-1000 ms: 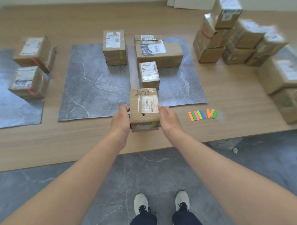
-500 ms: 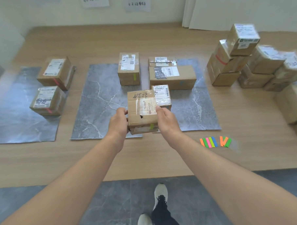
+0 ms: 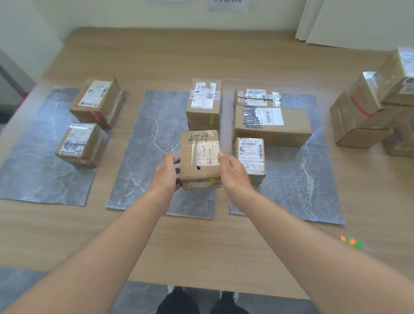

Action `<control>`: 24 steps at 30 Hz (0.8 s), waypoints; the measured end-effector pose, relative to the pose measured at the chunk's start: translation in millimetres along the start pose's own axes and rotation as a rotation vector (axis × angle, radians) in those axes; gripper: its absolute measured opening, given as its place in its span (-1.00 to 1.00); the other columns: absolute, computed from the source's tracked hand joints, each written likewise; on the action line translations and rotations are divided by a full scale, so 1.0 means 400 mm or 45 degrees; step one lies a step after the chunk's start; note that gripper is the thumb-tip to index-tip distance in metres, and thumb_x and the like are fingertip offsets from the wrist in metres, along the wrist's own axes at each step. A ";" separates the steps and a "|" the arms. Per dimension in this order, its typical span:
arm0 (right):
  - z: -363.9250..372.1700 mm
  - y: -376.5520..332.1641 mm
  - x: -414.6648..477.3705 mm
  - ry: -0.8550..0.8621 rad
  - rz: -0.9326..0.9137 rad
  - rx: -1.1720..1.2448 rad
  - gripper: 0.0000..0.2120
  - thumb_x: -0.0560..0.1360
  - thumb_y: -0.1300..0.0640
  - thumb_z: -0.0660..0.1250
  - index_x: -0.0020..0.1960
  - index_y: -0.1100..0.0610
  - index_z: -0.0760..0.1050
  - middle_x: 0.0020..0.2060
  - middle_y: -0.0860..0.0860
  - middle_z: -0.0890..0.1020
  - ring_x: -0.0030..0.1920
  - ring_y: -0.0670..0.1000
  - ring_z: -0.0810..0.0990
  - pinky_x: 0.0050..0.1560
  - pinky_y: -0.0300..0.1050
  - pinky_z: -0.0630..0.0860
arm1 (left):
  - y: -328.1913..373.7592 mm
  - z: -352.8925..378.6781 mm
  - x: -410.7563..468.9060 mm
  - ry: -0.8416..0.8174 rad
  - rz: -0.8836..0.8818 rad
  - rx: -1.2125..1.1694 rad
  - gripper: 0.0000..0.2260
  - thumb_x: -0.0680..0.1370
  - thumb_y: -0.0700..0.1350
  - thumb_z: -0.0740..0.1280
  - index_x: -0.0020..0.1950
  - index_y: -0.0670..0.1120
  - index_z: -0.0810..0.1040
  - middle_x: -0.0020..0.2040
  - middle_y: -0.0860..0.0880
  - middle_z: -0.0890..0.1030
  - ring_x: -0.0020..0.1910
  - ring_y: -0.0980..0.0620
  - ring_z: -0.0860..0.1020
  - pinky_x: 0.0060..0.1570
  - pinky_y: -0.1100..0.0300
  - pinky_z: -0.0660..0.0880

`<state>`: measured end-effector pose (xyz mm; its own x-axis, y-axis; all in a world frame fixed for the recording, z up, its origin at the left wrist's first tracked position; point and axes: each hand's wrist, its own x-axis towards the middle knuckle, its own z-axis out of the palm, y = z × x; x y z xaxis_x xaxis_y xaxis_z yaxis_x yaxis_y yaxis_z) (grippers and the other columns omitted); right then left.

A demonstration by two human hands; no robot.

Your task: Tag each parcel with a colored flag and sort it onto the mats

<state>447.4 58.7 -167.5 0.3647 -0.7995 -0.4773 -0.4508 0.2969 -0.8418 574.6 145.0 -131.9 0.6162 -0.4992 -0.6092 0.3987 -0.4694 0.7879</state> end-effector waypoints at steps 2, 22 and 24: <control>0.018 -0.006 0.025 -0.009 0.020 -0.005 -0.67 0.69 -0.20 0.07 0.16 -0.02 0.49 0.03 -0.09 0.60 0.09 -0.04 0.56 0.10 -0.05 0.47 | 0.009 -0.005 0.034 -0.010 -0.007 0.002 -0.67 0.68 0.05 0.06 0.21 -0.04 0.55 -0.06 -0.03 0.63 -0.11 -0.02 0.60 -0.08 0.14 0.52; 0.134 -0.004 0.164 0.252 0.306 -0.034 -0.70 0.70 -0.19 0.04 0.17 0.00 0.38 0.03 -0.05 0.52 0.09 0.01 0.47 0.10 -0.04 0.34 | 0.045 -0.030 0.298 -0.293 -0.227 0.294 -0.68 0.64 0.04 0.07 0.19 -0.04 0.55 0.10 -0.09 0.65 0.10 -0.16 0.62 0.26 -0.05 0.46; 0.136 -0.010 0.166 0.254 0.325 -0.027 -0.66 0.70 -0.20 0.03 0.23 0.02 0.38 0.14 -0.01 0.54 0.13 0.03 0.47 0.11 -0.03 0.34 | 0.050 -0.031 0.305 -0.323 -0.233 0.318 -0.67 0.63 0.06 0.07 0.21 -0.06 0.53 0.18 -0.14 0.63 0.03 -0.12 0.58 0.25 -0.07 0.47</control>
<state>517.8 32.5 -209.5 0.0719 -0.7878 -0.6117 -0.5247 0.4917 -0.6949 666.2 83.7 -189.6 0.3508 -0.5402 -0.7649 0.2899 -0.7141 0.6372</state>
